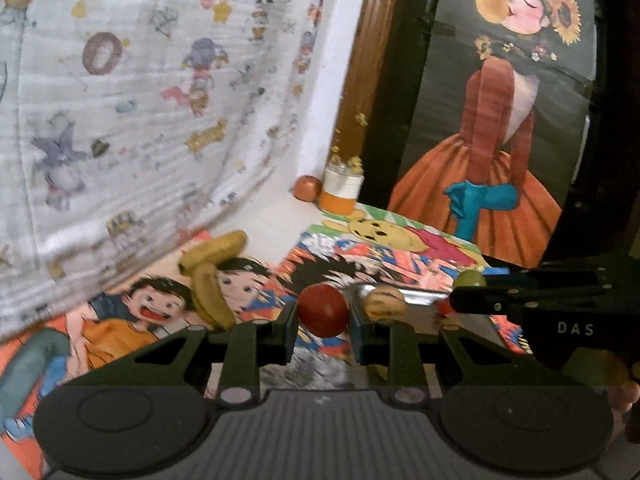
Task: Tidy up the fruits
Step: 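Carry the red tomato and green grape over the metal tray with both tools, then lower and open the left tool to release the tomato while the right tool releases the grape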
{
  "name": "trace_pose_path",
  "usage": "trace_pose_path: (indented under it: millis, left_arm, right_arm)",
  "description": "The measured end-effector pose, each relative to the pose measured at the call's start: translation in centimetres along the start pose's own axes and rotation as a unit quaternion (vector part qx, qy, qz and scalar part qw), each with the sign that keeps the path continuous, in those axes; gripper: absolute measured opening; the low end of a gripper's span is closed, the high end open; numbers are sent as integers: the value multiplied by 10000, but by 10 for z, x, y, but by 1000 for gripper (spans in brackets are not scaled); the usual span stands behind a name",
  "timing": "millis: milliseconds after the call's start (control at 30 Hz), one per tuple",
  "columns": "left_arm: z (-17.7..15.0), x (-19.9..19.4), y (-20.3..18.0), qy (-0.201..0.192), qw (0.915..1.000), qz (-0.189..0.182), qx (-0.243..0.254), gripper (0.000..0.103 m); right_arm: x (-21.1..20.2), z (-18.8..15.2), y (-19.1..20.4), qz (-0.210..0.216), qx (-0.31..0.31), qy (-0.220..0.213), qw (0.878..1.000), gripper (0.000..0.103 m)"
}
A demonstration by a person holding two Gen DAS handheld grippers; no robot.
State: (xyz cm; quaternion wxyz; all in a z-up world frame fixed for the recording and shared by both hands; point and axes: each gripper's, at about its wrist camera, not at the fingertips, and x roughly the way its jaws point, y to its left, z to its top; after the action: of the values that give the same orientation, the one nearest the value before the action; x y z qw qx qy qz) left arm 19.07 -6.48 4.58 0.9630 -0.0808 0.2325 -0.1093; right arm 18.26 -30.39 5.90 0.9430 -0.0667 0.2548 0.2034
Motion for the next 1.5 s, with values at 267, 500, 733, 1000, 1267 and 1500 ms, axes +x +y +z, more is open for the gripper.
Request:
trace_pose_path:
  millis: [267,500,733,1000,1267,1500]
  left_arm:
    - [-26,-4,-29,170,9996,-205,32,30]
    - [-47,-3,-43,440,9984,-353,91,30]
    - [-60,2,-53,688,9965,-423,195,30]
    - [-68,11,-54,878,9952,-382,202,30]
    - [-73,17,-54,991,9941,-393,200,30]
    - [-74,19,-52,1027,9938,-382,178,31]
  right_arm:
    - [-28,-40,3,-499,102,-188,9985,25]
    - [-33,-73,8,-767,457,-63,9960,25]
    - [-26,-95,9,-954,790,23,9923,26]
    - [-20,-105,12,-1196,954,-12,9882,27]
    - [-20,-105,11,-1199,1027,-31,9875,27]
    - [-21,-105,11,-1223,1056,-39,9869,27]
